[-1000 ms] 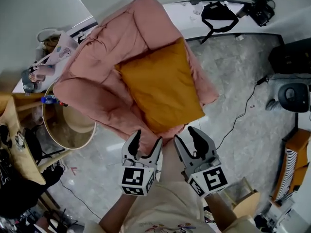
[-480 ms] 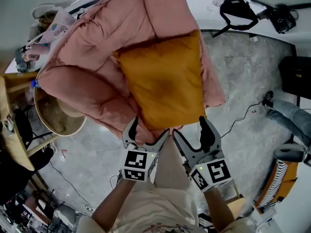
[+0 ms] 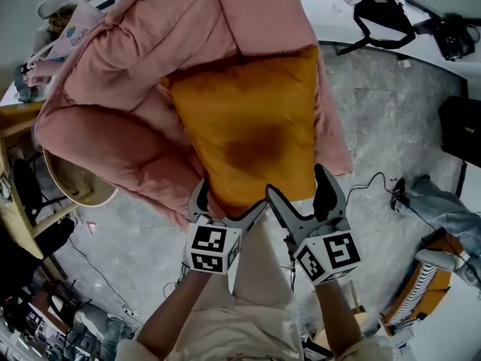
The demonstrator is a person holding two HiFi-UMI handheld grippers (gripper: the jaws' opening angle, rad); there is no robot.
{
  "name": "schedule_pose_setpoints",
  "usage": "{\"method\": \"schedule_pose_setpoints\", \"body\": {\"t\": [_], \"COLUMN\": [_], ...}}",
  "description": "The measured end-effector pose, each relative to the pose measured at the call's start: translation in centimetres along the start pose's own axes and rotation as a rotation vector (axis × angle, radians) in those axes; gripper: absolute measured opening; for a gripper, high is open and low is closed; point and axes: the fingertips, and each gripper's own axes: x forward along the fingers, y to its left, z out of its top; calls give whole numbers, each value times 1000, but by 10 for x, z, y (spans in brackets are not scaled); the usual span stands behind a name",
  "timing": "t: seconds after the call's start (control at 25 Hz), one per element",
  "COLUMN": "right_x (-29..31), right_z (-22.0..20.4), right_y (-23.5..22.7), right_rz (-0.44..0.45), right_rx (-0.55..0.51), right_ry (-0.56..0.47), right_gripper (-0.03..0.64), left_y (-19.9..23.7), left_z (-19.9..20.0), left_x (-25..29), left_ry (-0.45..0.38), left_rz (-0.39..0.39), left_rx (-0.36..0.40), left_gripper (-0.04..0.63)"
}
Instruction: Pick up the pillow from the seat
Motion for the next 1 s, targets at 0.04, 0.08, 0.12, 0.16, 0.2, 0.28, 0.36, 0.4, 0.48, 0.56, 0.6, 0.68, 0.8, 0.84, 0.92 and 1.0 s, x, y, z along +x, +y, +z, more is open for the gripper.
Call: {"method": "schedule_pose_setpoints", "body": {"t": [0.04,0.08,0.12,0.16,0.2,0.28,0.36,0.4,0.48,0.56,0.6,0.68,0.8,0.84,0.92,1.0], "right_x": [5,9,14,19,24,32,40,43,51,61,66,74,87,92,99,104], "right_z": [-3,-6,-9,-12,-13,-12,-12,-13,-16,-20,-23,-31,-43,-46,-49,-53], "right_y": [-4,-8,-11,-15,-19,-27,-35,-38,-46,-52,-55,-60,-68,-71,-77,-81], "right_rz": [1,3,4,5,8,17,18,15,8,7,9,13,17,14,8,8], "right_rx": [2,2,3,5,11,31,34,25,11,12,9,-3,-16,-17,-18,-22], "right_ry": [8,17,24,29,28,11,1,3,12,23,32,54,86,94,106,119], "right_gripper": [443,443,445,445,445,445,458,469,486,500,506,520,543,549,555,558], "left_y": [1,2,4,7,11,17,21,22,26,32,35,37,38,40,41,42], "left_z": [-3,-6,-9,-12,-14,-20,-25,-26,-27,-27,-29,-34,-44,-48,-53,-57], "left_x": [5,10,15,20,25,35,42,45,54,65,71,81,95,100,108,113], "left_ry": [10,17,23,28,34,47,56,56,46,30,26,27,41,45,51,53], "left_rz": [1,5,11,20,33,55,66,71,81,92,97,103,100,101,108,115], "left_rx": [-9,-18,-27,-38,-51,-83,-115,-125,-143,-169,-179,-192,-236,-253,-262,-252], "left_gripper": [595,595,595,595,595,595,595,595,595,595,595,595,595,595,595,595]}}
